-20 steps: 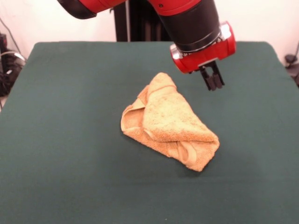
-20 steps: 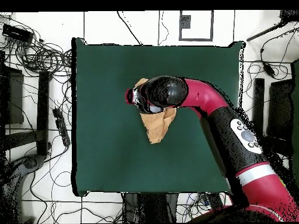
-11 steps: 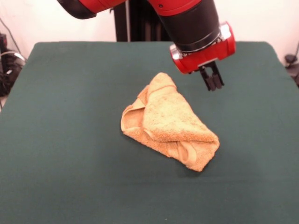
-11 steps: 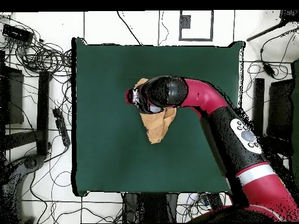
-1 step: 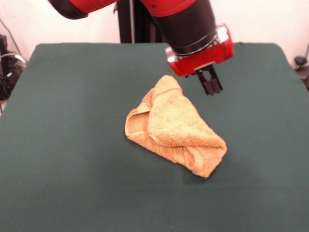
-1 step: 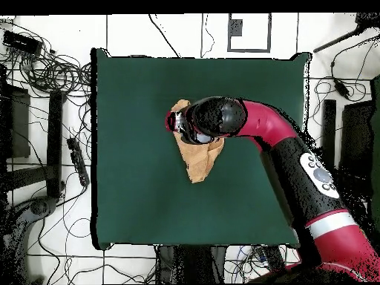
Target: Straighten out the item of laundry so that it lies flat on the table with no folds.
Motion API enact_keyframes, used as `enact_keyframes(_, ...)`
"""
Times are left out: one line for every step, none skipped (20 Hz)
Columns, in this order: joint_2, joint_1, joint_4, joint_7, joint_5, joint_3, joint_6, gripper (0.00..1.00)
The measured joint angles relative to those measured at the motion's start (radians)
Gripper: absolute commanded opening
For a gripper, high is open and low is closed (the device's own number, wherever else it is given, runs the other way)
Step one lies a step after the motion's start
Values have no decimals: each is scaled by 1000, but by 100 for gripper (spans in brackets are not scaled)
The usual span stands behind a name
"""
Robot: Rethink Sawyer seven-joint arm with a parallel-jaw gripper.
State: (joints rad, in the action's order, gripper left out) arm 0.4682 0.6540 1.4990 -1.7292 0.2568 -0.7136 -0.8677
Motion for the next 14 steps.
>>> enact_keyframes(0,5,0,0,0,0,0,0)
enact_keyframes(-2,17,-2,0,0,0,0,0)
enact_keyframes(-4,22,-3,0,0,0,0,0)
enact_keyframes(-6,25,-6,0,0,0,0,0)
enact_keyframes(-8,29,-8,0,-1,0,0,0)
enact_keyframes(-12,33,-11,0,-1,0,0,0)
enact_keyframes(-17,38,-14,0,-3,0,0,0)
enact_keyframes(-24,43,-17,0,-4,0,0,0)
enact_keyframes(-39,60,-19,0,-5,0,0,100)
enact_keyframes(-41,62,-19,0,-5,0,0,100)
enact_keyframes(-42,63,-19,0,-5,0,0,100)
enact_keyframes(-43,64,-19,0,-5,0,0,100)
enact_keyframes(-45,67,-19,0,-5,0,0,100)
enact_keyframes(-48,72,-18,0,-5,0,0,100)
